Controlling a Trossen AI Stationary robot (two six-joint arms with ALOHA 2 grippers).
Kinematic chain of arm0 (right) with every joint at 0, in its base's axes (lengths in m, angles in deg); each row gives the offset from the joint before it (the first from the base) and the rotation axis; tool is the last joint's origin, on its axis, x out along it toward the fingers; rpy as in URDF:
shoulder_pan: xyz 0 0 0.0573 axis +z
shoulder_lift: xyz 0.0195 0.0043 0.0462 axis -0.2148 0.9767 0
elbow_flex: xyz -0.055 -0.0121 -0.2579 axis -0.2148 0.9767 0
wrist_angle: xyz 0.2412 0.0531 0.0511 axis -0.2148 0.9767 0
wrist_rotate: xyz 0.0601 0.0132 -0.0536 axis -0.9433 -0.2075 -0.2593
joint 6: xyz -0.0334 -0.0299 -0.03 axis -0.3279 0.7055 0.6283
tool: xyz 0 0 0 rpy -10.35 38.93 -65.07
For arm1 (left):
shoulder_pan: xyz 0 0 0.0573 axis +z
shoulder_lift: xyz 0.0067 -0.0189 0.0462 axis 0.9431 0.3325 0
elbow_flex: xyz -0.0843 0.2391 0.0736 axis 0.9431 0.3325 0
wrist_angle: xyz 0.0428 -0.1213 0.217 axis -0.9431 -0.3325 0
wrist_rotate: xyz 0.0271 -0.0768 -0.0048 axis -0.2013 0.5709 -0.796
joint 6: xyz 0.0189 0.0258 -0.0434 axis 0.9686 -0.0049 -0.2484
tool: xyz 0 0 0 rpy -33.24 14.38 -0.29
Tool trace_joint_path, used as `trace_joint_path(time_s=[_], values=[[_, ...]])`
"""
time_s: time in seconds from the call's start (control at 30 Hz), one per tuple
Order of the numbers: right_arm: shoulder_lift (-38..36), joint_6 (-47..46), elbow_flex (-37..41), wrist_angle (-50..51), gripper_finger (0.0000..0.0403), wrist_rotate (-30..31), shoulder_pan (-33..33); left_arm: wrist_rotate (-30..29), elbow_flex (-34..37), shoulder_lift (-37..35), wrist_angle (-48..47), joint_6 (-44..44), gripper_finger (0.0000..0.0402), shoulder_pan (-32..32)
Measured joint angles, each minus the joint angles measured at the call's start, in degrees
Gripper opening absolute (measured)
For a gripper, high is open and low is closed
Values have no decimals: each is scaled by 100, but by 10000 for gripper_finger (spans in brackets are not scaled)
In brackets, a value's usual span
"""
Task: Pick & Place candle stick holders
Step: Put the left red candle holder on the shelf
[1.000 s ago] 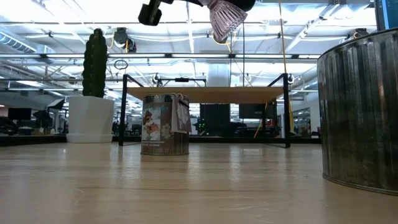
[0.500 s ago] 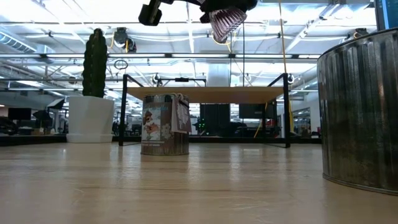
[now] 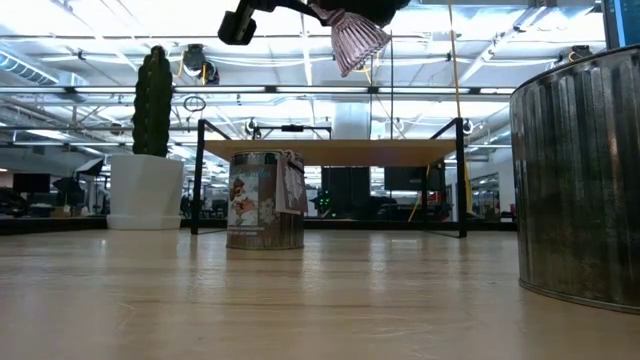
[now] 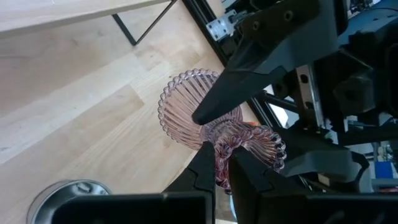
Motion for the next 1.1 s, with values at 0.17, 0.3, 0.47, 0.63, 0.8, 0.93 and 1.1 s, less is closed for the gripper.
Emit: trace_joint_path(time_s=[0.17, 0.3, 0.47, 0.63, 0.8, 0.93, 1.1], values=[[-5, -2, 0, -124, 202, -5, 0, -2, 0, 0, 12, 20, 18, 0], [-4, -2, 0, -119, 186, -6, 0, -2, 0, 0, 47, 20, 18, -2], [-4, -2, 0, -119, 162, -10, 0, -4, 0, 0, 156, 22, 18, -8], [-4, 2, 0, -119, 143, -13, 2, -14, 0, 0, 205, 13, 18, -56], [-4, 6, 0, -119, 132, -27, 4, -23, 2, 0, 200, -28, 18, -90], [-4, 4, 0, -121, 132, -24, 9, -15, 2, 0, 199, -28, 20, -90], [-4, -4, 0, -124, 132, -6, 8, -6, 2, 0, 209, 11, 75, -92]])
